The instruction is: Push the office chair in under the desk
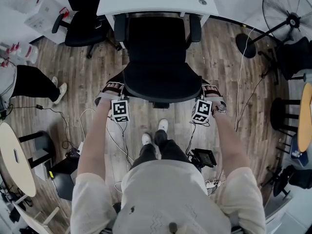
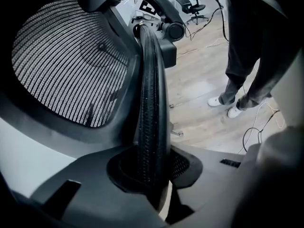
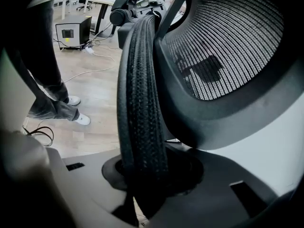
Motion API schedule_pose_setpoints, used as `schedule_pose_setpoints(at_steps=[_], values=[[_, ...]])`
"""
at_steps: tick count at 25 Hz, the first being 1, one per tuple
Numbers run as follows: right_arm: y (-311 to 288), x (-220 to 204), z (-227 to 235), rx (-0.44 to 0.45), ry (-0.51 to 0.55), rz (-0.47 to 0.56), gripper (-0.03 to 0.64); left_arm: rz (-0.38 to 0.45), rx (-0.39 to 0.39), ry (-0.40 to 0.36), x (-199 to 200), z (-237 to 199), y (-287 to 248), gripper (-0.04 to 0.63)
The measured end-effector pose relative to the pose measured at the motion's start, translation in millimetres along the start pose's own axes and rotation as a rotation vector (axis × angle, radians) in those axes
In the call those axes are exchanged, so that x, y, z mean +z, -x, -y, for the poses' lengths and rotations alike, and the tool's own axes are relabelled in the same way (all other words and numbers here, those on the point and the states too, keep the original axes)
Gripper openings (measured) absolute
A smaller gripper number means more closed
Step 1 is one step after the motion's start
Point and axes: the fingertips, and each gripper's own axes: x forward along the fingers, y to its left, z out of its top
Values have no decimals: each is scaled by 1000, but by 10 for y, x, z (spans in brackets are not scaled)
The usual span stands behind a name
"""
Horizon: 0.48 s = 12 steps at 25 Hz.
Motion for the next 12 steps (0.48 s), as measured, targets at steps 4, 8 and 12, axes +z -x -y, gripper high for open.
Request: schedule_pose_setpoints(at_steps=[4,8,12], values=[[-53,-30,69,-3,-1,0,123,-5,4,-2,8,-74,-62,77],[-112,-41,142,-8,-1,3,123,-9,4,-3,-3,-144,-114,77],[-175,-24,242,-12,-5,6,123,-11,9,-5,-37,-230,-189,75]])
